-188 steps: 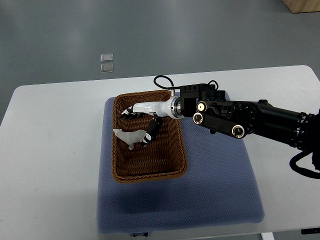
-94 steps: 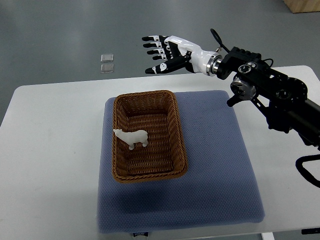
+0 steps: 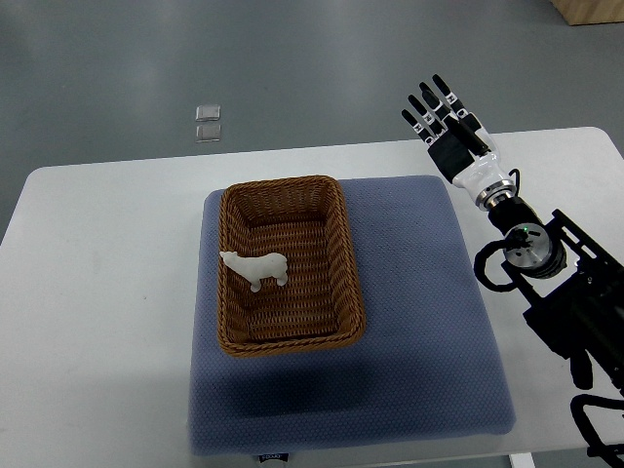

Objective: Place white bear in brown basket with right hand

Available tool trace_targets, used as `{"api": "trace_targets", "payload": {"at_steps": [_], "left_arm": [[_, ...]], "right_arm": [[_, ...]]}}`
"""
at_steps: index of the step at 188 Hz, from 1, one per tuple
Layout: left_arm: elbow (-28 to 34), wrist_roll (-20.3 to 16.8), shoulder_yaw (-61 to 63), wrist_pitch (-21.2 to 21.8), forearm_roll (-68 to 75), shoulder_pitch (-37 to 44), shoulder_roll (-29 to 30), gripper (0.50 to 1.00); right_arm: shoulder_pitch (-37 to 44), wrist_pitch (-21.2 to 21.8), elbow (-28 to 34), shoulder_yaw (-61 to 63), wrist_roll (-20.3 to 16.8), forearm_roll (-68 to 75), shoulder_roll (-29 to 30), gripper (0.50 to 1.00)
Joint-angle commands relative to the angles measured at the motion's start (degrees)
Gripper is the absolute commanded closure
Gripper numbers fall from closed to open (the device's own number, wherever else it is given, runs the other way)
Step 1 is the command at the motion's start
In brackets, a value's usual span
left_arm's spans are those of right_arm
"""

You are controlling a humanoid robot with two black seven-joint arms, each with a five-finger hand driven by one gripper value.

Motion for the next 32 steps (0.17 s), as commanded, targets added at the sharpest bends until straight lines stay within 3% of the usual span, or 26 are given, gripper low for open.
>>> {"api": "trace_targets", "payload": {"at_steps": [1, 32], "left_arm": [[0.02, 0.0, 0.0, 0.0, -0.11, 0.03, 0.0, 0.5], [0.02, 0.0, 0.0, 0.0, -0.11, 0.03, 0.0, 0.5]], "right_arm": [[-0.66, 0.21, 0.0, -0.15, 0.44, 1.8, 0.67, 0.579], [-0.66, 0.21, -0.09, -0.15, 0.44, 1.8, 1.46, 0.579]]}}
